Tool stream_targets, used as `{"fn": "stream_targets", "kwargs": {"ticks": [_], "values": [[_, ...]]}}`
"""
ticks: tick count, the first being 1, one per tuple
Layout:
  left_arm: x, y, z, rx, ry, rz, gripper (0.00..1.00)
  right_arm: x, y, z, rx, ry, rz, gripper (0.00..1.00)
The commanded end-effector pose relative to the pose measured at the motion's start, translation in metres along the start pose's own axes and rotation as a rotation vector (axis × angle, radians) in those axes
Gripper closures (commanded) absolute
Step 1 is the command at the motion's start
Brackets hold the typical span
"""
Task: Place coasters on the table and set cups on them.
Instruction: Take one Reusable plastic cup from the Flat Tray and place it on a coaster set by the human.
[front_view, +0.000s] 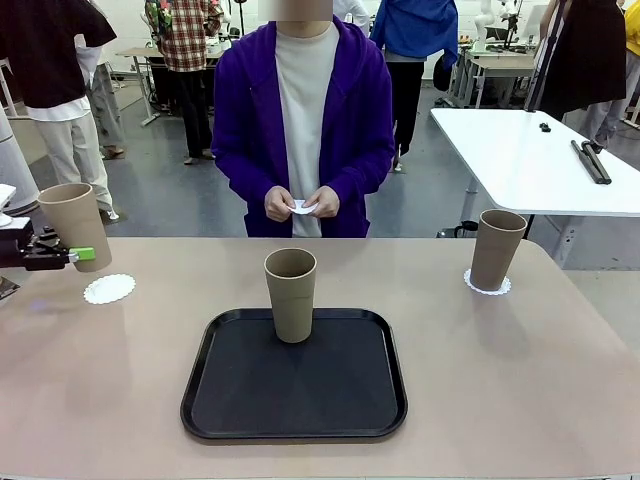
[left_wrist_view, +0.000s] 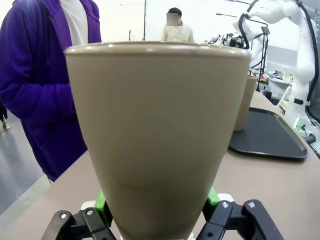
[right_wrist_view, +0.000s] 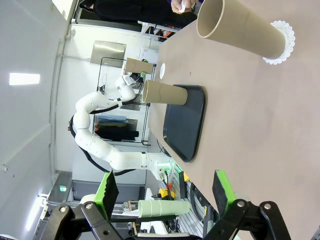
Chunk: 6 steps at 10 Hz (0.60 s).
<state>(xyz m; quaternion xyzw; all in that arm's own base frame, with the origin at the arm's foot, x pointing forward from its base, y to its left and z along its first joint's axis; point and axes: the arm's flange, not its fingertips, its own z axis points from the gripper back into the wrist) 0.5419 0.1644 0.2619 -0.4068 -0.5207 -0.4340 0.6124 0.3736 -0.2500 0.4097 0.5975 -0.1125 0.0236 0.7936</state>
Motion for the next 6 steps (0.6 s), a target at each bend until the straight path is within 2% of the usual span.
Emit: {"fn": "stream_targets", "kwargs": {"ticks": [1,6], "values": [[-0.008,0.007,0.0,-0.043,0.007,-0.019,0.19,0.002,0.0,0.001,0.005,0.0,-0.001,0.0],[-0.038,0.01,-0.015,-0.067,0.029,-0.006,0.19,0.002,0.0,0.001,0.005,0.0,-0.001,0.0]]}}
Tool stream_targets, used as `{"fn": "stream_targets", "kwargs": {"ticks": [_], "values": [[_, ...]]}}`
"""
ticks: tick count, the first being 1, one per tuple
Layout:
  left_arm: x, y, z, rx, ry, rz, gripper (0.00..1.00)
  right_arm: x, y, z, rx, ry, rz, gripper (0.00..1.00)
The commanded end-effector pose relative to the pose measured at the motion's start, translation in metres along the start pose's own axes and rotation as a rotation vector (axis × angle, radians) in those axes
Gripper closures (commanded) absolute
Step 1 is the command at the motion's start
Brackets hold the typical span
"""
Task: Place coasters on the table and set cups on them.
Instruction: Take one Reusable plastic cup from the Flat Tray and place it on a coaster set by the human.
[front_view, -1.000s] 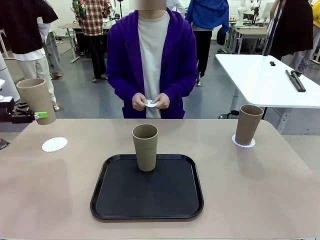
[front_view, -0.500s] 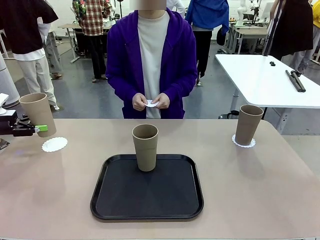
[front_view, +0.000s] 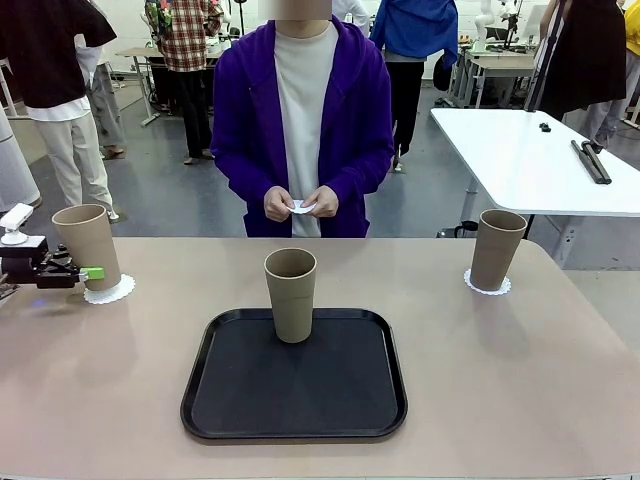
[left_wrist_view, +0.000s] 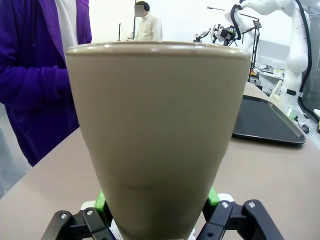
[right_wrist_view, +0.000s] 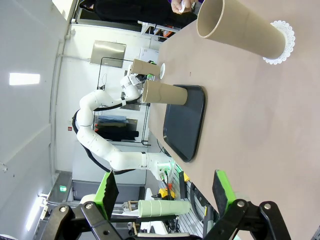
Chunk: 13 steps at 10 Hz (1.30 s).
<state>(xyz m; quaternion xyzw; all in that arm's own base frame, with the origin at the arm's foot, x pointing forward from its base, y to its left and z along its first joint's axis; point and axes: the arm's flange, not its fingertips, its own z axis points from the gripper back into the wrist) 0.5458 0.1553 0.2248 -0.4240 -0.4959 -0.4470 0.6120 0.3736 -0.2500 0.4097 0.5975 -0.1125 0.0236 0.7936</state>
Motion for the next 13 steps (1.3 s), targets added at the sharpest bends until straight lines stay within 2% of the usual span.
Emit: {"fn": "stream_targets", "kwargs": {"ticks": [1,9,10,13], "values": [[-0.006,0.009,-0.002,-0.012,-0.002,-0.027,0.19,0.002,0.0,0.001,0.005,0.0,-0.001,0.0],[-0.016,0.013,-0.004,-0.025,0.012,-0.017,0.19,0.002,0.0,0.001,0.005,0.0,-0.001,0.0],[-0.016,0.013,-0.004,-0.027,0.014,-0.01,0.0,0.002,0.0,0.001,0.005,0.0,-0.001,0.0],[-0.015,0.012,-0.003,-0.041,0.024,-0.009,0.0,0.002,0.0,0.001,0.005,0.0,-0.001,0.0]]}}
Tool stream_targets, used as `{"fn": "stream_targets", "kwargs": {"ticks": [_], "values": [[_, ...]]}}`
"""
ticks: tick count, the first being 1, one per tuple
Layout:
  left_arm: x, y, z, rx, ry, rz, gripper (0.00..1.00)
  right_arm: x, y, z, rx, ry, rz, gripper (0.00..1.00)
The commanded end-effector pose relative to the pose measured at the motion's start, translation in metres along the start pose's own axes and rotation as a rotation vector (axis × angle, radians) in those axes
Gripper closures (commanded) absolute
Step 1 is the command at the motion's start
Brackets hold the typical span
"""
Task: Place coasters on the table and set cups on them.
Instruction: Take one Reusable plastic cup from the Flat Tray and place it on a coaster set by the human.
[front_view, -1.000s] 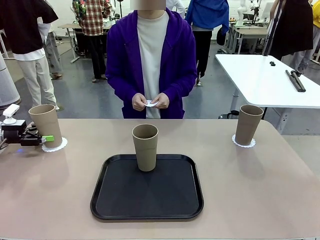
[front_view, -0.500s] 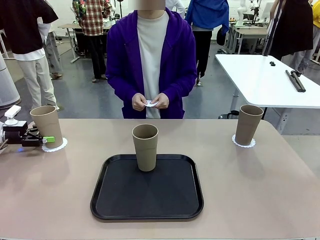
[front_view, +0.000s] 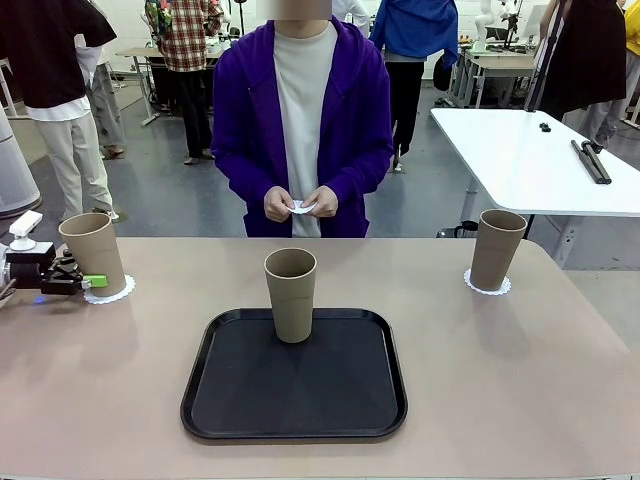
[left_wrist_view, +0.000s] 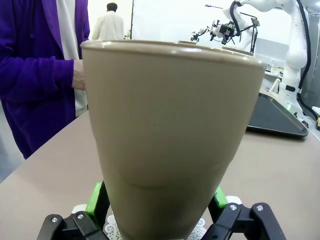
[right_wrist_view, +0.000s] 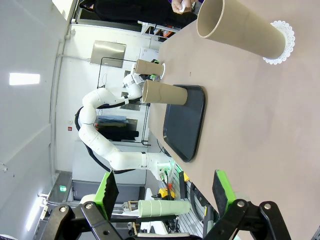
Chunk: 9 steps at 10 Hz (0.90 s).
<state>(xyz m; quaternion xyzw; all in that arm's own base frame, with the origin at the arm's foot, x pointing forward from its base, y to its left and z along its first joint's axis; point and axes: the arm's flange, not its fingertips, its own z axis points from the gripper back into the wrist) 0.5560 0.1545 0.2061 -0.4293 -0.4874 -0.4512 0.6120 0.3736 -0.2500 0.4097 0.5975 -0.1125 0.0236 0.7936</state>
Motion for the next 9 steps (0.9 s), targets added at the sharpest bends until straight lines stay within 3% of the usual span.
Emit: {"fn": "stream_targets", "kwargs": {"ticks": [1,9], "values": [[0.002,0.0,0.003,-0.023,0.015,-0.017,0.0,0.002,0.0,0.001,0.005,0.0,-0.001,0.0],[0.018,-0.005,0.017,-0.049,0.148,-0.028,0.0,0.002,0.0,0.001,0.005,0.0,-0.001,0.0]]}}
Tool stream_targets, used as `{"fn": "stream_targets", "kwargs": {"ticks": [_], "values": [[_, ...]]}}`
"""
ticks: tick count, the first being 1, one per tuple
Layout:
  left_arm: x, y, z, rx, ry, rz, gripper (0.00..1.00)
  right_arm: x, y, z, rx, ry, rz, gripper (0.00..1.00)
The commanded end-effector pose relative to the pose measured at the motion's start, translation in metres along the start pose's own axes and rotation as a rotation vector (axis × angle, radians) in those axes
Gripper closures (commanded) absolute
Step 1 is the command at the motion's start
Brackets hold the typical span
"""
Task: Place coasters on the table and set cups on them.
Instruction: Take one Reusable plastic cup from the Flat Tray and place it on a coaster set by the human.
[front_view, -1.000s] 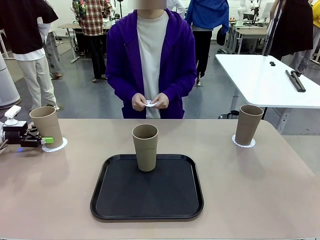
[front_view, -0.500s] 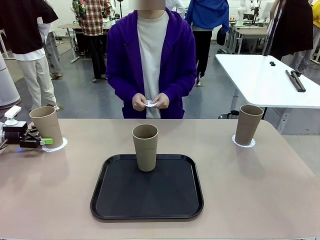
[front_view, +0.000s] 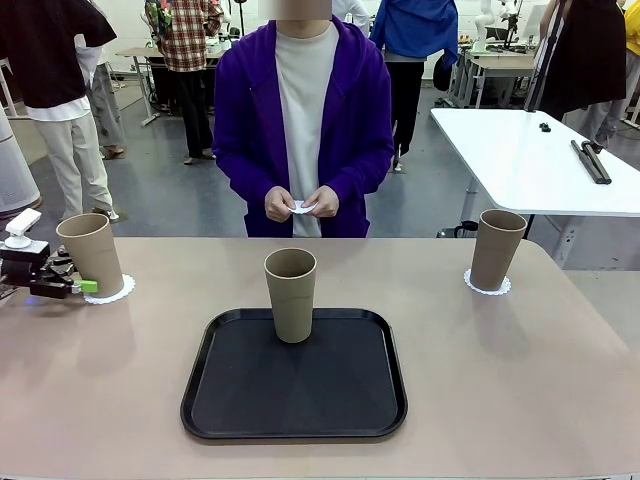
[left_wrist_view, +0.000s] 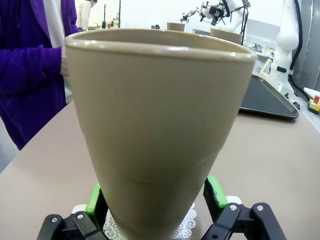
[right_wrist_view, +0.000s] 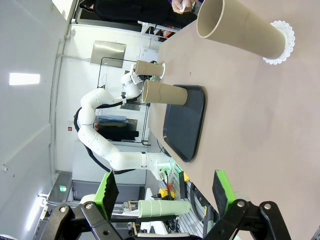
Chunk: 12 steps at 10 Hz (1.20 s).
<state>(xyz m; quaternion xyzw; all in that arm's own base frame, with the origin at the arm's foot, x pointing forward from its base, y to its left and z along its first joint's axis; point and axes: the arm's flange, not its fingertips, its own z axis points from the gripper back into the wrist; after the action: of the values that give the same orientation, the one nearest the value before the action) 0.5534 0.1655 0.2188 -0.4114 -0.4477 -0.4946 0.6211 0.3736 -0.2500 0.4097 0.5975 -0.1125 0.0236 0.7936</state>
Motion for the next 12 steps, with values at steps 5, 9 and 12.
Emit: {"fn": "stream_targets", "kwargs": {"ticks": [5,9,12], "values": [[0.018,-0.004,0.019,0.025,0.075,-0.016,0.0,0.002,0.0,0.001,0.005,0.0,-0.001,0.0],[0.04,-0.016,0.037,0.031,0.186,-0.012,0.0,0.002,0.0,0.001,0.005,0.0,-0.001,0.0],[0.078,-0.031,0.058,0.192,0.291,0.053,0.0,0.002,0.0,0.001,0.005,0.0,-0.001,0.0]]}}
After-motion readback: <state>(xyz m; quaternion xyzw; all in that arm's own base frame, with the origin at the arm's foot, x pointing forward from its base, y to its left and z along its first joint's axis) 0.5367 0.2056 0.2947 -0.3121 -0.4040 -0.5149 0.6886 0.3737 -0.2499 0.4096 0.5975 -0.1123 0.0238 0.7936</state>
